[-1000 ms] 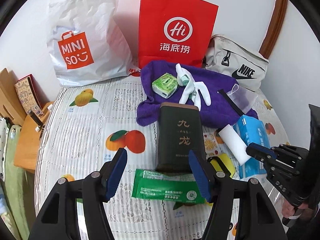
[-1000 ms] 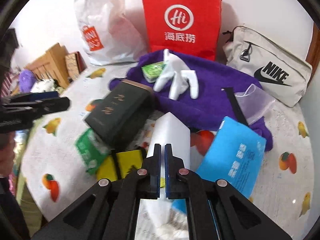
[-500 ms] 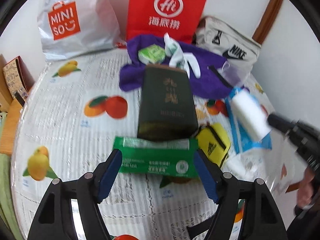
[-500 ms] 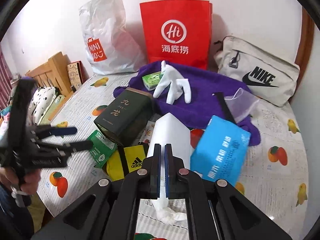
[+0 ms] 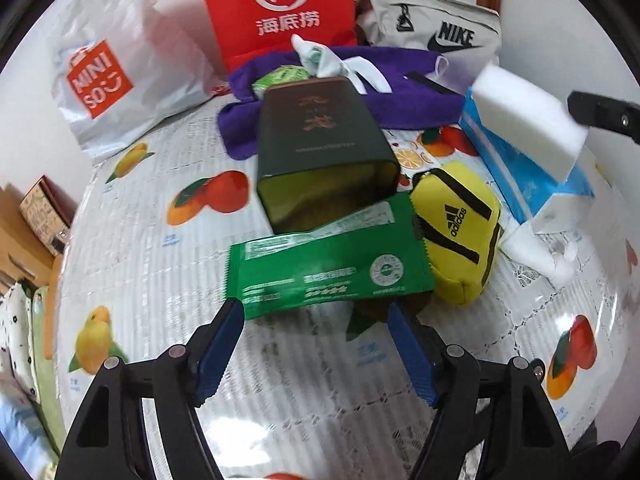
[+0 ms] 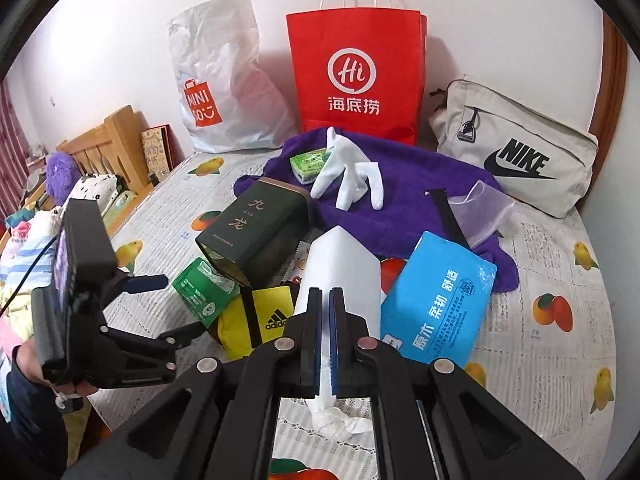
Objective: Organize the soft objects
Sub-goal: 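Grasp the green tissue pack with the left tool while the right tool holds the white block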
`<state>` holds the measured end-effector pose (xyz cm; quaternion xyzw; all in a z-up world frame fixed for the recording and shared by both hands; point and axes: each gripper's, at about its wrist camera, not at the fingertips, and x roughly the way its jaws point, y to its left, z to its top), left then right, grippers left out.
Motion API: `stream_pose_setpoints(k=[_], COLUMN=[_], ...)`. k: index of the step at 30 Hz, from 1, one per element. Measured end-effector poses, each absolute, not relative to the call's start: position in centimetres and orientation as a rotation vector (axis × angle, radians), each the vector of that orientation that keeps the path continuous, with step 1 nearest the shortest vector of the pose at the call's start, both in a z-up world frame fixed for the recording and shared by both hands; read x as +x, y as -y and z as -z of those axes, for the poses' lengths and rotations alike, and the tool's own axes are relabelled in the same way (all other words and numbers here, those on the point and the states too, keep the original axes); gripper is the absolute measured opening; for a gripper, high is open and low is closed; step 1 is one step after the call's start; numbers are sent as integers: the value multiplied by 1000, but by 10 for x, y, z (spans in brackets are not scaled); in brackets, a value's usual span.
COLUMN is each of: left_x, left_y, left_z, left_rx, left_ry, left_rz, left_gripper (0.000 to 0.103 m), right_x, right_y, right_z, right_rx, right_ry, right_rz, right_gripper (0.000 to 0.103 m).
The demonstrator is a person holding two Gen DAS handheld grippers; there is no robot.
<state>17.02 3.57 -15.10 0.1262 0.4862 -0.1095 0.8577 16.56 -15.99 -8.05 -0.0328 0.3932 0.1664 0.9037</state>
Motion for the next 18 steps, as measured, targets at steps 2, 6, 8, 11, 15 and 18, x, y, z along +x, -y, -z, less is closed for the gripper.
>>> stream_pose_setpoints(k=[2, 6, 8, 11, 15, 18], left_x=[174, 185, 190, 193, 193, 191], left_y=[-32, -30, -31, -29, -29, -34], left_z=[155, 160, 163, 165, 160, 149], left_rx=[279, 291, 295, 315, 341, 317], left_ry=[-1021, -1000, -984, -967, -951, -946], left_rz=[232, 220, 199, 211, 229, 252], left_gripper=[73, 73, 73, 64, 39, 29], right_x=[167, 170, 172, 173, 174, 174], right_y=[163, 170, 174, 177, 180, 181], right_z=[82, 85, 86, 86, 86, 85], right_rx=[-64, -58, -47, -48, -46, -40], right_ry=[-818, -827, -828, -827, -827, -826], right_rz=[-339, -325, -323, -315, -312, -314], right_gripper=[3, 3, 3, 3, 3, 3])
